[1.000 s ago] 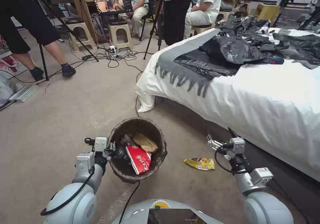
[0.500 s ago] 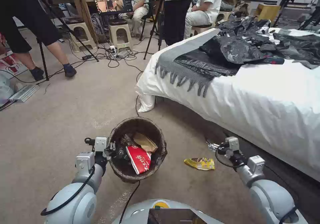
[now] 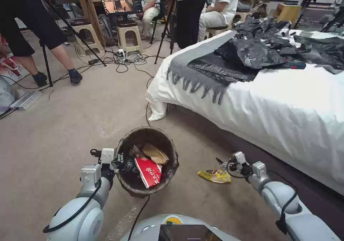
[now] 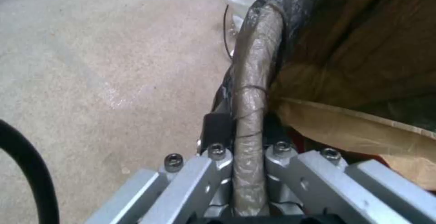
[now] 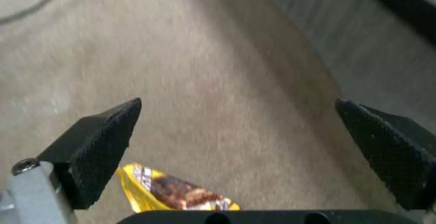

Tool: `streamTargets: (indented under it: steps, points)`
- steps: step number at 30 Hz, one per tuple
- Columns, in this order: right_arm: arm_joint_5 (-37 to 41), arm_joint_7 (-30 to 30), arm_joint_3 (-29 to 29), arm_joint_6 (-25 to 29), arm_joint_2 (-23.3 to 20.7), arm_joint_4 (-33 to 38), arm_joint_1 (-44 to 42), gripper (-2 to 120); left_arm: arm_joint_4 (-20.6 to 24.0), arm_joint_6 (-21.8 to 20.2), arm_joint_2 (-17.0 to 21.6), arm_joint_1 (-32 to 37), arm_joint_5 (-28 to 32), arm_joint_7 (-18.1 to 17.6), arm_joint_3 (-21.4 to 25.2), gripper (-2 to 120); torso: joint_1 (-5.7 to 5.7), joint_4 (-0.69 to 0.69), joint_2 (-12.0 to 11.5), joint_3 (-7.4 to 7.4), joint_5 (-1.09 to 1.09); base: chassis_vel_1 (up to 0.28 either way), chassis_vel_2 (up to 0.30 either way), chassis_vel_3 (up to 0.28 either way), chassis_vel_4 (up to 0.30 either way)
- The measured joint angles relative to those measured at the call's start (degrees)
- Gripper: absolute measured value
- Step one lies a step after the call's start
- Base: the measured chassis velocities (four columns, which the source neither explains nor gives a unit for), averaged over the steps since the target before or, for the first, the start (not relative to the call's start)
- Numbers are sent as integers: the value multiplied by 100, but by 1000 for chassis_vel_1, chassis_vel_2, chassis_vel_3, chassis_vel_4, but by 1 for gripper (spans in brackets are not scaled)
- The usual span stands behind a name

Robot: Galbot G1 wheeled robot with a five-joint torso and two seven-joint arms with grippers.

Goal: Pick up the trash bin, then pick up the garbage from the floor and place it into the trash bin.

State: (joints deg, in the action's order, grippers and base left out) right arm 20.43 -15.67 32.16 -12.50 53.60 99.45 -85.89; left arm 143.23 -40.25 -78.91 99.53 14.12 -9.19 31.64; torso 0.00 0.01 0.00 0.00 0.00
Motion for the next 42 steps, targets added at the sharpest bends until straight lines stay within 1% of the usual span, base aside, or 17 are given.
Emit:
streamTargets:
  steps: [3, 12, 23, 35, 42]
  points:
    - [-1, -30, -270, -22, -89, -401, 279, 100, 0, 0, -15, 7, -7, -2, -1, 2, 0, 0, 0, 0, 0, 0, 0, 0, 0]
    - [-26, -28, -665, -62, -121, -685, 487, 100, 0, 3, -17, 4, -9, -3, 5, 2, 0, -1, 0, 0, 0, 0, 0, 0, 0]
    - [-298, -39, -1197, -53, -30, -1188, 740, 100, 0, 10, -14, 10, -11, -3, 9, 2, 0, 0, 0, 0, 0, 0, 0, 0, 0]
    - [-509, -89, -1530, 31, 85, -1681, 1016, 100, 0, 10, 1, 33, -12, 0, 10, 2, 0, 0, 0, 0, 0, 0, 0, 0, 0]
    - [-563, -139, -1742, 72, 121, -1989, 1320, 100, 0, 10, 4, 65, -16, 1, 4, 2, 0, 0, 0, 0, 0, 0, 0, 0, 0]
